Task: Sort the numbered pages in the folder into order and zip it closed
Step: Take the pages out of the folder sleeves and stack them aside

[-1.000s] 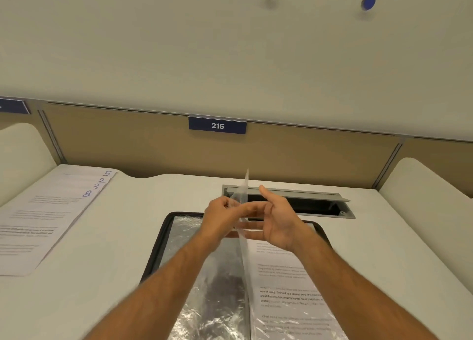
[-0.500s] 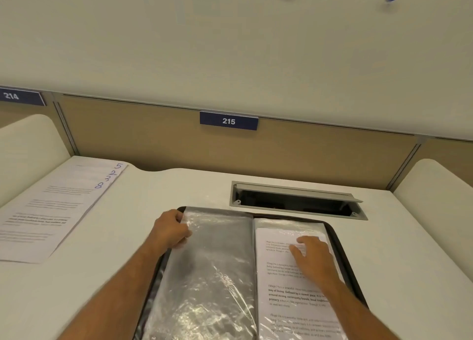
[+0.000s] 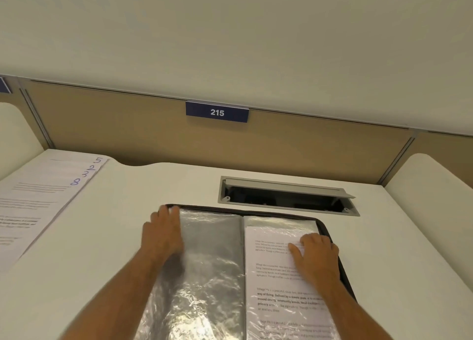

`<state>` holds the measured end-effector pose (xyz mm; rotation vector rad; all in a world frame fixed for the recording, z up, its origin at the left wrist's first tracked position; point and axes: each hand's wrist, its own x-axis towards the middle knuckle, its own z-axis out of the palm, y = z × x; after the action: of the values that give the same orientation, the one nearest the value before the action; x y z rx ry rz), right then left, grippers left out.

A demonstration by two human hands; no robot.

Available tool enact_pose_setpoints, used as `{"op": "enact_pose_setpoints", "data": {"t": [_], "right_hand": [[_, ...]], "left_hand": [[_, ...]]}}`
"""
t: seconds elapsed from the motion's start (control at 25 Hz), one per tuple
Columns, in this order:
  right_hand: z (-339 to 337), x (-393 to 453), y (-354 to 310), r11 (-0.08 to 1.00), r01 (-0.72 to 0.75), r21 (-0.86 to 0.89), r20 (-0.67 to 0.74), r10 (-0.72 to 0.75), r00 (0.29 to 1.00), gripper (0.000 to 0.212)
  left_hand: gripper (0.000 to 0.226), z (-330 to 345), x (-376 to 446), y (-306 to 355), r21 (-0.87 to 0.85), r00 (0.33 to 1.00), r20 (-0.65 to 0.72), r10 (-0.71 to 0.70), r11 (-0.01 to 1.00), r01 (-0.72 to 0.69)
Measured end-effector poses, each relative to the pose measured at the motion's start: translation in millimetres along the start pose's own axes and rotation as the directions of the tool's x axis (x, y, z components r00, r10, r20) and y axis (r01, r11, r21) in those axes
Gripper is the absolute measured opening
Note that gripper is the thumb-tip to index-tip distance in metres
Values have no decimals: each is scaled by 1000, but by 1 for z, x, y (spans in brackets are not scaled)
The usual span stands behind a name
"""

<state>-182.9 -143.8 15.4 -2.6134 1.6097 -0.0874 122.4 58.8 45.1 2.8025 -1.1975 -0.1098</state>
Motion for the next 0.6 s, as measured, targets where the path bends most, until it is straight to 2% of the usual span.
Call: {"op": "enact_pose_setpoints", "data": {"t": [0.04, 0.12, 0.2, 0.32, 0.44, 0.6], "right_hand": [[-3, 9, -3, 999, 28, 32, 1, -28, 1000, 44], [-8, 29, -12, 991, 90, 104, 25, -93, 995, 40], [-10, 46, -22, 981, 140, 136, 71, -150, 986, 39], [-9, 67, -36, 973, 176, 150, 147, -198, 969, 43], [-10, 79, -42, 977, 178, 118, 206, -199, 958, 50], [-17, 90, -42, 983, 137, 122, 180, -157, 971, 45]], "left_hand": [[65, 0, 5, 14, -20, 997, -9, 83, 996, -83], [65, 4, 8, 51, -185, 975, -23, 221, 958, -221], [64, 14, 5, 88, -308, 952, -48, 302, 902, -301], [79, 45, -3, 123, -328, 955, -10, 296, 901, -283], [97, 74, -8, 129, -220, 969, 40, 244, 948, -230], [102, 90, -13, 128, -161, 972, -10, 236, 959, -235]]}}
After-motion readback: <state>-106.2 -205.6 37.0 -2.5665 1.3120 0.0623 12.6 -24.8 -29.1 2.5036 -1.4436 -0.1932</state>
